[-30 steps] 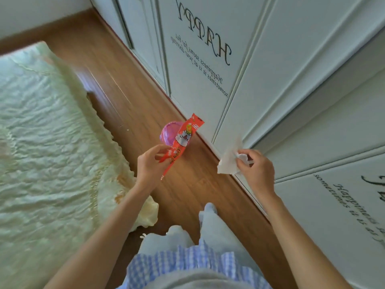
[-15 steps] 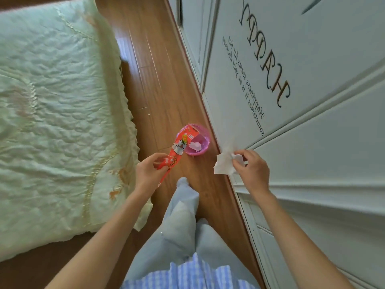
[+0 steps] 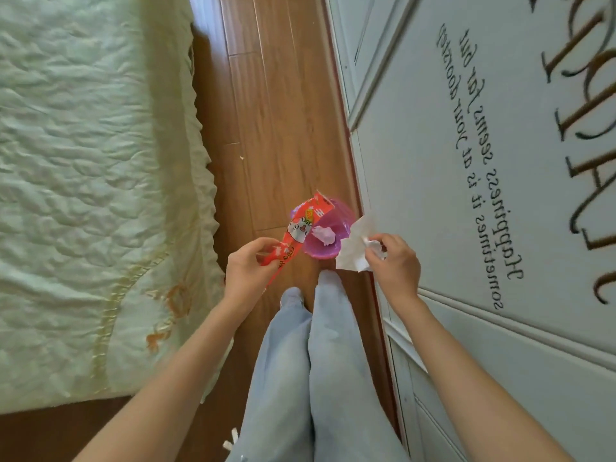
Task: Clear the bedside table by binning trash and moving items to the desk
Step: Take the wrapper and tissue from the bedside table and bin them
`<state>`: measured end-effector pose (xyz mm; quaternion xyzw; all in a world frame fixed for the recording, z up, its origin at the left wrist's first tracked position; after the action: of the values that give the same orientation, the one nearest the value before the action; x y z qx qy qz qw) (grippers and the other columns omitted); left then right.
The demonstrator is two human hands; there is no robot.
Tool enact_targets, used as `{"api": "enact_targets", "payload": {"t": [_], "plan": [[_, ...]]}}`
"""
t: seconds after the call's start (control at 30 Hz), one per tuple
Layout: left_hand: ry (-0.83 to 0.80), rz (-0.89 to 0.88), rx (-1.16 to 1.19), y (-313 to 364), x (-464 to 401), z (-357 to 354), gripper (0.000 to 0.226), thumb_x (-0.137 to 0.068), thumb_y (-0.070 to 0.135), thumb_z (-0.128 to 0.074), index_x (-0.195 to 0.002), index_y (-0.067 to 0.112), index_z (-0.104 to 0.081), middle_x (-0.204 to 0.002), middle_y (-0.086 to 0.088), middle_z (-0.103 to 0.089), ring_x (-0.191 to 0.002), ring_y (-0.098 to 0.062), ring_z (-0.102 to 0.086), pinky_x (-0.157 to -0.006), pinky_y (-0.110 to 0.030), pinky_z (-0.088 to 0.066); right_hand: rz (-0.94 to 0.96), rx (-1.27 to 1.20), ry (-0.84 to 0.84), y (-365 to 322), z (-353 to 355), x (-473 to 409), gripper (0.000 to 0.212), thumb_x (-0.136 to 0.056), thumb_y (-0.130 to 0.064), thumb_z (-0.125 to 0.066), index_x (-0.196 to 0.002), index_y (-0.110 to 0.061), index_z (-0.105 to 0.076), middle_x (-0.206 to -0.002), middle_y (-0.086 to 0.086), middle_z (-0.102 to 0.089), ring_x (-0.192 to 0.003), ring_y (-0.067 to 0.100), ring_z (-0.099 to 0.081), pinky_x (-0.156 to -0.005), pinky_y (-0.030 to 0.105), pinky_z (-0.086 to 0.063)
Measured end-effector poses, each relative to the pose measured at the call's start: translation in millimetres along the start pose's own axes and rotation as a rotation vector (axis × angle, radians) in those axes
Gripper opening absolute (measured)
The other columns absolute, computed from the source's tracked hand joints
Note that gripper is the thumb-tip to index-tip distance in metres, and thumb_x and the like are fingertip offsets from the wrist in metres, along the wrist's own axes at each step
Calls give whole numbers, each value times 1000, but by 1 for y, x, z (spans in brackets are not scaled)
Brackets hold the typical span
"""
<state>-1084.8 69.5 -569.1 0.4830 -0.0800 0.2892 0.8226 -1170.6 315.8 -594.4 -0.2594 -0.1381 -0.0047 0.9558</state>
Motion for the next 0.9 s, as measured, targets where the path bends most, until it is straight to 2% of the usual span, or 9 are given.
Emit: {"api": "enact_targets", "payload": {"t": [0.1, 0.23, 0.33, 0.53, 0.63, 0.73, 0.9], "plan": [[15, 53, 18, -31, -45, -35, 22, -77, 11, -74, -96, 20, -71, -85, 10, -69, -74, -1, -62, -64, -9, -50, -11, 36, -94, 24, -58, -48, 19, -79, -14, -64, -97, -14, -69, -93, 5, -66, -78, 25, -60, -57, 26, -38], [11, 92, 18, -75, -100, -86, 22, -79, 12, -72, -100, 19, -70, -87, 10, -67, -78, 0, -62, -62, -5, -47, 45, 113, -211, 60, -141, -105, 22, -81, -17, -61, -102, -15, -67, -98, 6, -66, -84, 27, -61, -60, 31, -46], [-24, 129, 10, -111, -130, -128, 21, -79, 11, -72, -99, 20, -70, -86, 10, -66, -78, 1, -61, -61, 0, -44, 48, 147, -274, 89, -196, -139, 24, -84, -19, -60, -106, -15, -67, -102, 6, -65, -88, 26, -62, -62, 25, -39], [10, 223, 29, -173, -165, -195, 21, -78, 14, -72, -96, 23, -70, -81, 13, -66, -76, 5, -60, -61, 1, -42, 4, 215, -374, 147, -282, -176, 27, -84, -18, -60, -110, -13, -64, -105, 8, -64, -94, 28, -61, -65, 27, -37], [5, 262, 18, -195, -167, -215, 21, -78, 11, -71, -96, 21, -70, -81, 12, -65, -74, 6, -59, -61, 3, -40, 21, 282, -464, 166, -314, -183, 33, -86, -24, -59, -118, -13, -58, -112, 8, -63, -100, 29, -60, -72, 30, -43], [-29, 290, -8, -210, -166, -227, 21, -78, 11, -71, -96, 22, -70, -81, 10, -67, -74, 2, -61, -65, -5, -45, 42, 350, -482, 178, -325, -183, 31, -90, -29, -55, -116, -12, -56, -114, 8, -62, -103, 29, -59, -71, 31, -43], [-62, 334, -67, -221, -176, -240, 20, -77, 10, -69, -96, 19, -71, -84, 3, -70, -78, -9, -64, -76, -27, -54, 92, 309, -367, 180, -305, -172, 37, -93, -23, -52, -125, -6, -54, -122, 12, -58, -115, 28, -50, -87, 38, -45]]}}
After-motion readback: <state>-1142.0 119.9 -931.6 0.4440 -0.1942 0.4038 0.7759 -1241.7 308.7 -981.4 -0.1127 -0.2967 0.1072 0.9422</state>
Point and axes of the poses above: each hand's wrist, its own x-axis away from the middle knuckle, its own z-axis out of the back of the hand, y = z × x, the point moved 3 cm from there along -x, towards the middle knuckle
